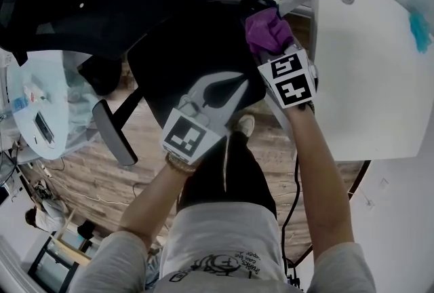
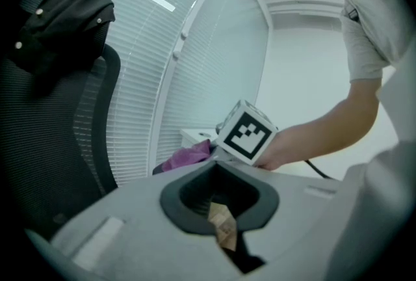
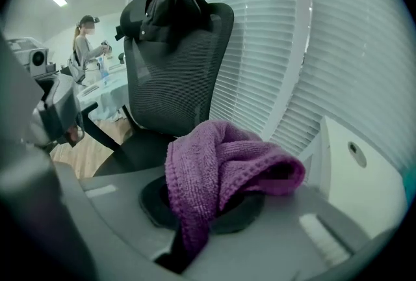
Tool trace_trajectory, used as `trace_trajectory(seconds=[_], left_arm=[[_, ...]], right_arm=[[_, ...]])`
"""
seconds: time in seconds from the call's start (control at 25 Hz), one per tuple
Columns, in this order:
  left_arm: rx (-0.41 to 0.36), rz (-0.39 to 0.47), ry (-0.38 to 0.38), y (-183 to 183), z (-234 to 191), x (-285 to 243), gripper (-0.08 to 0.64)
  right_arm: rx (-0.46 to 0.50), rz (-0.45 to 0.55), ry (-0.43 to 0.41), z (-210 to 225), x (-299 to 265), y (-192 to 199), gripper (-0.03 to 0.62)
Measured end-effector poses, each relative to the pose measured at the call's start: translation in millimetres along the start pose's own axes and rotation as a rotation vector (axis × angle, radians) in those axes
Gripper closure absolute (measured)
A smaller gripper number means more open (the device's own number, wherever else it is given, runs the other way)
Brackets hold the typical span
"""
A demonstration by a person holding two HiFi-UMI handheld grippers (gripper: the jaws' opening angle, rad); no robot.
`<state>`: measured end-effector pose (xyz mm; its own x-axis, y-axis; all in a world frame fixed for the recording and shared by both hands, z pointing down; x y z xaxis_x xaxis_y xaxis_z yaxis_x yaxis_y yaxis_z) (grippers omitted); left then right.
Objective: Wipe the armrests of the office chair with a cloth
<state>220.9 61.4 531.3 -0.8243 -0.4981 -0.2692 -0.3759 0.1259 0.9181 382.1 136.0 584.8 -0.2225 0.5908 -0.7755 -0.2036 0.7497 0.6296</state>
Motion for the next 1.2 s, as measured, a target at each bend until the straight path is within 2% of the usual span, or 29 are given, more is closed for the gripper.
trace_trajectory(seconds=[0.36, 0.76, 1.0, 1.2], left_arm=[[-0.016, -0.026, 0.018, 0.2, 5.2, 0.7, 0.558], [-0.033, -0.035, 0.040, -0.1, 10.5, -3.2, 0.558], [-0.031, -0.044, 0.033, 2.8, 9.8, 0.7, 0.558], [-0.037, -0.043, 0.030, 3.3, 9.6, 4.1, 0.558]], right_arm=[[-0.038, -0.011, 0.019, -22.6, 48.7, 48.3, 0.563], [-0.072, -0.086, 0.005, -43.8, 95.4, 91.7, 0.563], [-0.097, -0.113, -0.027, -45.3, 106.0, 102.1, 0.561], [-0.069, -0.124, -0.058, -39.4, 96.0, 90.0, 0.561]])
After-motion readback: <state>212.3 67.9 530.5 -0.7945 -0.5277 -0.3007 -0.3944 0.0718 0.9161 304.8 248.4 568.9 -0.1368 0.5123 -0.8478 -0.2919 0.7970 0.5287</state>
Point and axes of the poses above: the fingertips, and each gripper's own axes: x backward along the fingers, z to its right, y out of its underside, the point moved 10 cm from there along x, backward along the fingers, and after that the axes turned 6 degrees about y, right-handed, at the moved point
